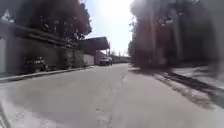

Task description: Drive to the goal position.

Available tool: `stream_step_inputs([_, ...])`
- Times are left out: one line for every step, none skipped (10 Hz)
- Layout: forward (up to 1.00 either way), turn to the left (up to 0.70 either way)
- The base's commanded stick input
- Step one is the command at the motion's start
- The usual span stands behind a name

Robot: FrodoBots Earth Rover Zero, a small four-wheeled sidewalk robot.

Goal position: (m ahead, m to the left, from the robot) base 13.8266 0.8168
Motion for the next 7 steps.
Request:
stream_step_inputs([1.00,0.00])
stream_step_inputs([1.00,-0.18])
stream_step_inputs([1.00,-0.36])
stream_step_inputs([1.00,-0.36])
stream_step_inputs([1.00,-0.36])
stream_step_inputs([1.00,-0.36])
stream_step_inputs([1.00,-0.36])
